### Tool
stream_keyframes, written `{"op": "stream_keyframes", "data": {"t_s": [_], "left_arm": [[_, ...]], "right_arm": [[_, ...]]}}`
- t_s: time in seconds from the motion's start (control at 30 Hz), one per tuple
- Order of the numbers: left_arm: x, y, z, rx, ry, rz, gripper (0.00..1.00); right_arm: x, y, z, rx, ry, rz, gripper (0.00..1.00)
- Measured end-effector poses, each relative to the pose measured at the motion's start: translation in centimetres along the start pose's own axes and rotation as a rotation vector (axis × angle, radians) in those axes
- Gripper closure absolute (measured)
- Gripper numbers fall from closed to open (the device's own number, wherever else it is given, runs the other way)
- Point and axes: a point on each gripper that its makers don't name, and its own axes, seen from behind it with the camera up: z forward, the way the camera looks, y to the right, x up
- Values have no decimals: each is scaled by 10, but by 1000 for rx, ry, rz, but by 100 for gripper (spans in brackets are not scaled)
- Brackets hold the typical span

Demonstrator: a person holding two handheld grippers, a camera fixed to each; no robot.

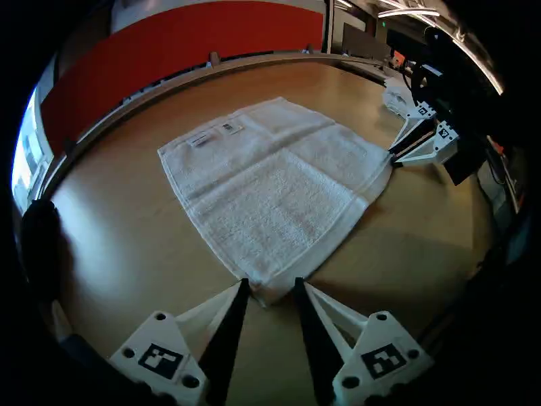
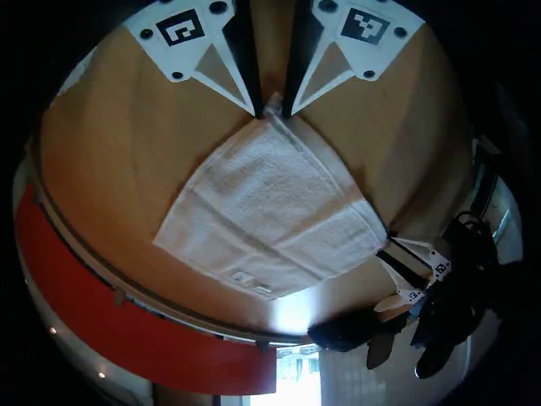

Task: Fold towel

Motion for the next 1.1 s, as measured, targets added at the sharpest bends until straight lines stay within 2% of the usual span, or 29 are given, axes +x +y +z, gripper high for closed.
{"op": "stream_keyframes", "data": {"t_s": [0.07,0.13,0.27,0.4,0.6,0.97,1.1], "left_arm": [[1,-1,0,6,-1,-5,74],[1,-1,-1,11,-2,-12,80],[2,-1,-1,15,-8,-31,87],[4,1,-3,7,-14,-52,88],[17,1,-14,10,15,-68,88],[38,9,-50,-4,52,-130,88],[44,12,-64,-6,64,-136,88]], "right_arm": [[-1,0,0,0,-1,4,82],[-1,-1,-1,1,-3,9,84],[1,-3,-2,8,2,24,84],[4,-1,-5,-2,13,27,85],[14,3,-17,-18,42,28,85],[37,3,-50,-38,95,24,85],[43,-2,-63,-37,106,21,85]]}}
